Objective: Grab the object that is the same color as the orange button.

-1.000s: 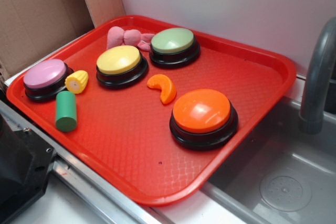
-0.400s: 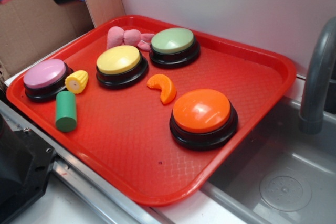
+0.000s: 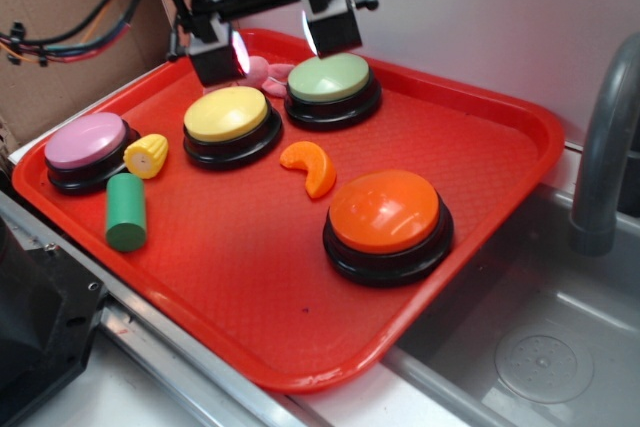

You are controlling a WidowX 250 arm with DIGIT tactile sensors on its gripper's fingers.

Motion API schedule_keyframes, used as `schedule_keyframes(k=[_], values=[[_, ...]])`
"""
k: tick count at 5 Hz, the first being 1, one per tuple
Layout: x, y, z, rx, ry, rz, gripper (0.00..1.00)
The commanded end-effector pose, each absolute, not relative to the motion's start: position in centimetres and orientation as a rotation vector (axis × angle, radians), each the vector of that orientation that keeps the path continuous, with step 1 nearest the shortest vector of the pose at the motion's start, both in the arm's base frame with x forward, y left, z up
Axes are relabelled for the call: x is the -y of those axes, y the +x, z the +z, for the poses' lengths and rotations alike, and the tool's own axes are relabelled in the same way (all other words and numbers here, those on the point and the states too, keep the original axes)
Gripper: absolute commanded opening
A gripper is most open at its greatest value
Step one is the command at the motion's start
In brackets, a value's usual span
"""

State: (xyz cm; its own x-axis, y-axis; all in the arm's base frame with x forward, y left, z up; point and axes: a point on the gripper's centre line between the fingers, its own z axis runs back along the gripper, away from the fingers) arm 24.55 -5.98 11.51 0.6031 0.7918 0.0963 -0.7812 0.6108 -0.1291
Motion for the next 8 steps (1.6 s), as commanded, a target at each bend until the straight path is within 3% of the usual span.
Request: schedule_keyframes(k=[1, 2, 3, 4, 6, 7, 8], values=[[3.5, 26.5, 7.7, 0.163, -0.038, 1.073, 1.00], [3.0, 27.2, 5.7, 0.193, -0.004, 1.163, 1.00], [3.1, 27.7, 3.7, 0.164, -0.001, 1.156, 1.00], [3.6, 27.6, 2.2, 0.084, -0.064, 1.138, 1.00], [3.7, 26.9, 1.0, 0.028, -0.090, 1.157, 1.00], [3.8, 26.7, 0.9, 0.009, -0.100, 1.157, 0.77], [3.8, 26.6, 0.9, 0.010, -0.103, 1.156, 0.00]])
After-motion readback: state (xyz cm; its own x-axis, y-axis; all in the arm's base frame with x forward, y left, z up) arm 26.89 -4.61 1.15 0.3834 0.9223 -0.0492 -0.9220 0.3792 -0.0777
